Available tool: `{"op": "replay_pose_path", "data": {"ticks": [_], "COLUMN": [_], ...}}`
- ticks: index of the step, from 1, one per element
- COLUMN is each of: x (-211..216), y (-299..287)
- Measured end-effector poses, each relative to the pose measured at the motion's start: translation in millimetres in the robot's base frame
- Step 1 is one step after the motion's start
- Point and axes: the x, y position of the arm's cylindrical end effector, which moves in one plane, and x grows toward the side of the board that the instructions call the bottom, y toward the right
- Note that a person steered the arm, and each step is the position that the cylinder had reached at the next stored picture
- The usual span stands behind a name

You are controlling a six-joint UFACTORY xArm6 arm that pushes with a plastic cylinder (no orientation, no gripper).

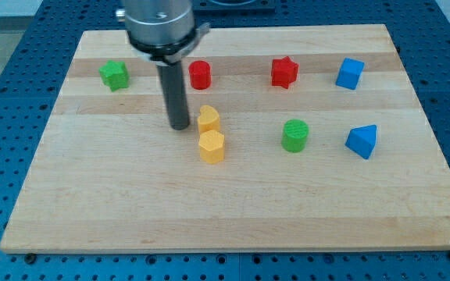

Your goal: Move the red circle to the top of the yellow heart

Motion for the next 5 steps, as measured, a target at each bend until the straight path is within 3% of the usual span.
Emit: {"op": "replay_pose_path", "data": {"ticks": [1,2,4,5], "x": [0,-30,-154,-185], "y": [-42,-70,-66,-50]}}
